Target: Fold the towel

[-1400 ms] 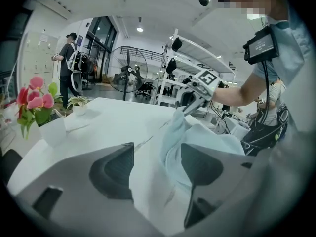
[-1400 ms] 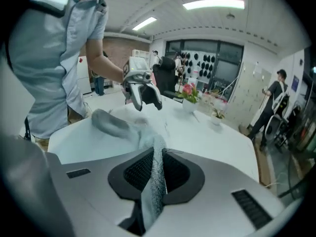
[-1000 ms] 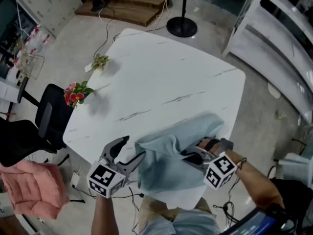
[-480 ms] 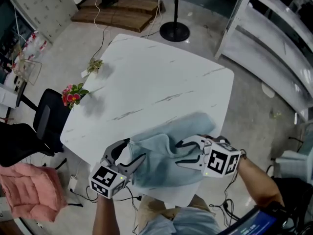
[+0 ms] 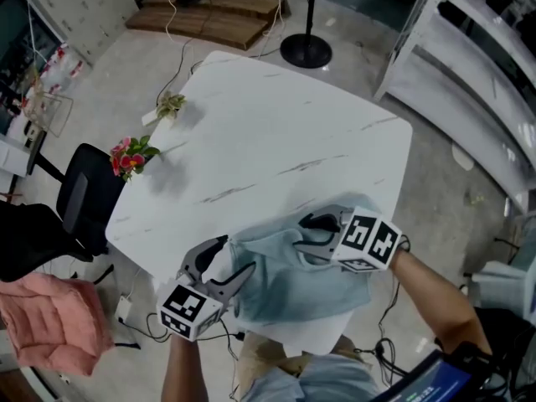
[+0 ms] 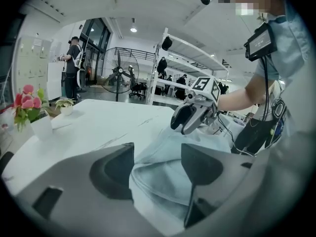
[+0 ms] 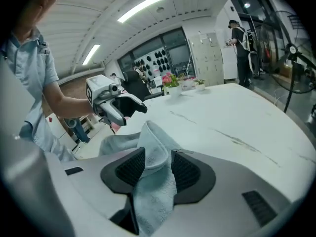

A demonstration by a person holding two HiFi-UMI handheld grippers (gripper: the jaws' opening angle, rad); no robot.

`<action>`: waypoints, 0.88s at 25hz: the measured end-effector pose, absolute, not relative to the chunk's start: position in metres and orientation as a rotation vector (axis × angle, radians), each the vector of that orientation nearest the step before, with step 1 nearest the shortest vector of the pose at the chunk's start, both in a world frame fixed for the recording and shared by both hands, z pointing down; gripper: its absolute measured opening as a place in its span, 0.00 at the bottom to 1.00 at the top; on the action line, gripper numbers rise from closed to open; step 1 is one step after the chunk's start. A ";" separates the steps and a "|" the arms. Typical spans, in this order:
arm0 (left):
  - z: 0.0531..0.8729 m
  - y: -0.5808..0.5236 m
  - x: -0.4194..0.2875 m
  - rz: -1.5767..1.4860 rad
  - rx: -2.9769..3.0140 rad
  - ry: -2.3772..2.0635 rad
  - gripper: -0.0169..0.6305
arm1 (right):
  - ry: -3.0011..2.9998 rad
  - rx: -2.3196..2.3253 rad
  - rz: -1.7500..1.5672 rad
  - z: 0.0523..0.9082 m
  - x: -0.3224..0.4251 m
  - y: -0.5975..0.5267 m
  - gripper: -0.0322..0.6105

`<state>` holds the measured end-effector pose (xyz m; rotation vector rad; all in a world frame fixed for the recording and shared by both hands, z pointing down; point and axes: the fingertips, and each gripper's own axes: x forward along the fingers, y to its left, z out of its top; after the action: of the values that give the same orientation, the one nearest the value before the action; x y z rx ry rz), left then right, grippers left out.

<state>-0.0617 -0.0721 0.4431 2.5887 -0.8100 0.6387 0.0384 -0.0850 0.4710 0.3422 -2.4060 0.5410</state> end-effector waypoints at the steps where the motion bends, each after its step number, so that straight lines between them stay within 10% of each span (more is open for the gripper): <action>1: 0.444 -0.072 -0.063 0.636 2.586 -0.811 0.49 | -2.385 0.342 0.557 0.477 0.038 -0.085 0.33; 10: 0.445 -0.082 -0.079 0.620 2.585 -0.822 0.49 | -2.246 0.256 0.518 0.498 0.034 -0.075 0.11; 22: 0.427 -0.100 -0.098 0.549 2.615 -0.808 0.49 | -2.214 0.279 -0.189 0.405 0.002 -0.180 0.09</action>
<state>-0.0976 -0.1002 0.4274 2.6147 -0.8079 0.5492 0.0020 -0.1805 0.4054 0.2789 -2.2144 -0.1887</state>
